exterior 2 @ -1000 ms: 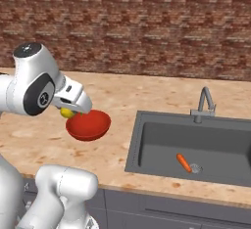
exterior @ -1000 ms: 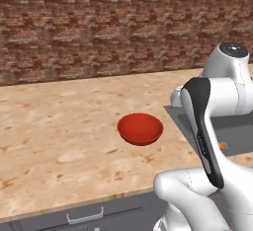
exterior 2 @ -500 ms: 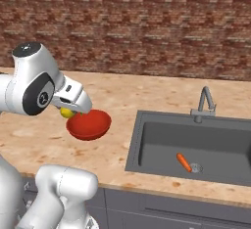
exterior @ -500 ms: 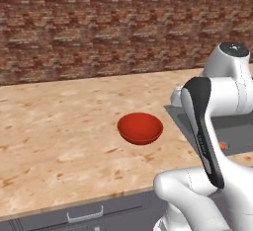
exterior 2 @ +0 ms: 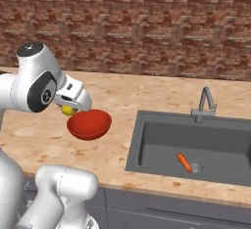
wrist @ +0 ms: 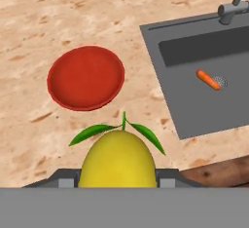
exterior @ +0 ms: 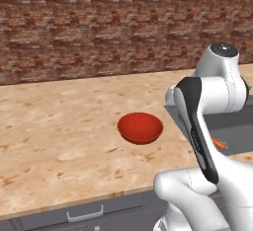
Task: Pick the lemons from the cabinet and place them in one bowl. Pick the carrot from the sink and place it in the other bowl.
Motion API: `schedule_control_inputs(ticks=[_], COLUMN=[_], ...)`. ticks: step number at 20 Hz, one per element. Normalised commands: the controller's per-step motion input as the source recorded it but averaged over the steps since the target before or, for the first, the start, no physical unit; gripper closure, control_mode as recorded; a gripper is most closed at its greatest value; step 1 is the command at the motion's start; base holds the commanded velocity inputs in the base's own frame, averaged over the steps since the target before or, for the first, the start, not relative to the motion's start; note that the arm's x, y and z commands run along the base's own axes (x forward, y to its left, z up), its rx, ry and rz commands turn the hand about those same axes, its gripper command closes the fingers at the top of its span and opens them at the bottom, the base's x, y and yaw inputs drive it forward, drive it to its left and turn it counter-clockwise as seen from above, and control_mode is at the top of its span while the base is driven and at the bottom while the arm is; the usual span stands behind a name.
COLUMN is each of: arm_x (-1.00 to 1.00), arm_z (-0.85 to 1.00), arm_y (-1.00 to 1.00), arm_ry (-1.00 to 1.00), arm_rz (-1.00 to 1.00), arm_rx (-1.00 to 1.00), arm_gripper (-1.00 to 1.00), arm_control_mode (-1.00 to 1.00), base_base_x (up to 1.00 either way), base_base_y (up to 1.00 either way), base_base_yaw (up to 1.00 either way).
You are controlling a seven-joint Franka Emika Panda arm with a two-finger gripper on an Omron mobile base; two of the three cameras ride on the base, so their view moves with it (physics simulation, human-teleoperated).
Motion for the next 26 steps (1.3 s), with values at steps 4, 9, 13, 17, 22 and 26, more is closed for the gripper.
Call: schedule_control_inputs(ticks=[4, 9, 13, 17, 22, 26], arm_x=[0.72, 0.44, 0.00, 0.16, 0.55, 0.51], arm_z=[-0.18, -0.05, -0.08, -0.24, -0.36, -0.36], arm_y=[0.02, -0.12, -0.05, 0.19, 0.28, 0.03], arm_ry=[0.00, 0.02, 0.08, 0.02, 0.00, 0.00], arm_rz=[-0.01, 0.02, 0.02, 0.00, 0.00, 0.00], arm_rx=[0.00, 0.04, 0.05, 0.03, 0.00, 0.02], arm_gripper=[1.00, 1.00, 1.00, 1.00, 1.00, 1.00], arm_control_mode=[-1.00, -1.00, -1.00, -1.00, -1.00, -1.00], base_base_x=[0.00, 0.00, 0.00, 0.00, 0.00, 0.00], base_base_y=[0.00, 0.00, 0.00, 0.00, 0.00, 0.00], base_base_yaw=[0.00, 0.00, 0.00, 0.00, 0.00, 0.00])
